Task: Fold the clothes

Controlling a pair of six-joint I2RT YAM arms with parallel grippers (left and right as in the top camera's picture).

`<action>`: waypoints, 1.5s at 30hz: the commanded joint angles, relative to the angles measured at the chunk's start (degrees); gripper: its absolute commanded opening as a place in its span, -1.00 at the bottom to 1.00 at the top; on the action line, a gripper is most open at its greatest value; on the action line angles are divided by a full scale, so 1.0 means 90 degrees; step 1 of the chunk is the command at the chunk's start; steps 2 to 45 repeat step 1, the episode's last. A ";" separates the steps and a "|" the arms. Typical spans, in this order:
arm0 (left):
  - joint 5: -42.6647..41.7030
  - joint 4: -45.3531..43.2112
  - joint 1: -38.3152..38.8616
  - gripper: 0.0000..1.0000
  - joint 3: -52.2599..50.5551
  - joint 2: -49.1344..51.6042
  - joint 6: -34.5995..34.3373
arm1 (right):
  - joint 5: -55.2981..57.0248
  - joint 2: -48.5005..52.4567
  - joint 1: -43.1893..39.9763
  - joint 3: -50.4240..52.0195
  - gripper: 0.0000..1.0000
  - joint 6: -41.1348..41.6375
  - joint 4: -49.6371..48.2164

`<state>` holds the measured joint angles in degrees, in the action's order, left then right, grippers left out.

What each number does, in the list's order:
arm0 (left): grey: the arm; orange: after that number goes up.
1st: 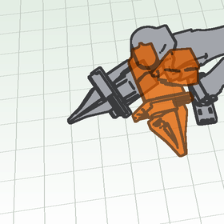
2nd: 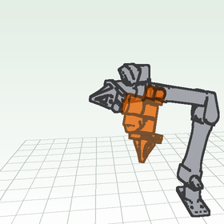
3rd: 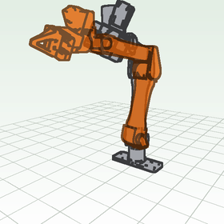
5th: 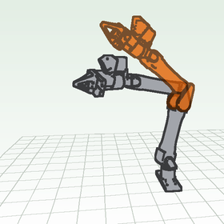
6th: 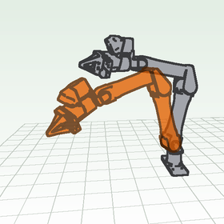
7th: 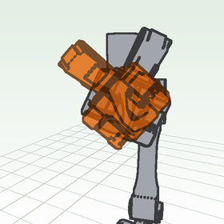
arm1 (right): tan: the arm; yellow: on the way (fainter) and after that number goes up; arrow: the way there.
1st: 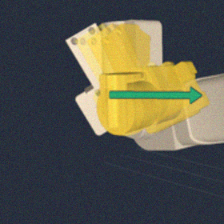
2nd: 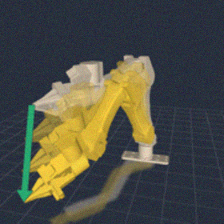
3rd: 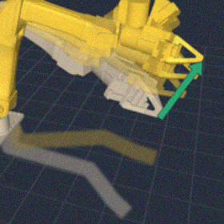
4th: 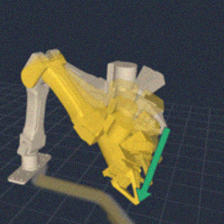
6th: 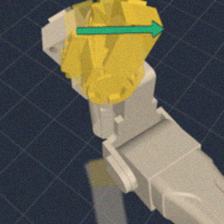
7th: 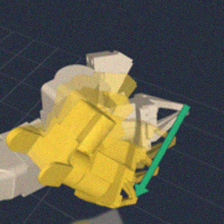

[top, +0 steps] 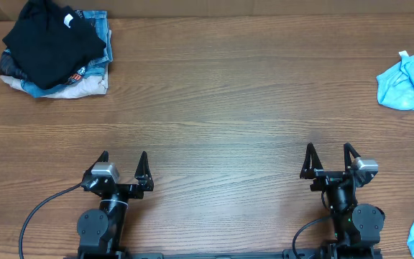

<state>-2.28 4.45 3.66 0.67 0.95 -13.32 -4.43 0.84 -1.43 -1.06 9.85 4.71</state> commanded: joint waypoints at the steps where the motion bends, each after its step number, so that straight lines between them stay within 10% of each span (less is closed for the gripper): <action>1: 0.0092 -0.0010 -0.0041 1.00 -0.0044 -0.0078 0.0126 | 0.0058 -0.0075 0.0027 0.0068 1.00 0.0017 -0.0032; 45: 0.0092 -0.0010 -0.0041 1.00 -0.0044 -0.0078 0.0126 | 0.0058 -0.0075 0.0027 0.0068 1.00 0.0017 -0.0032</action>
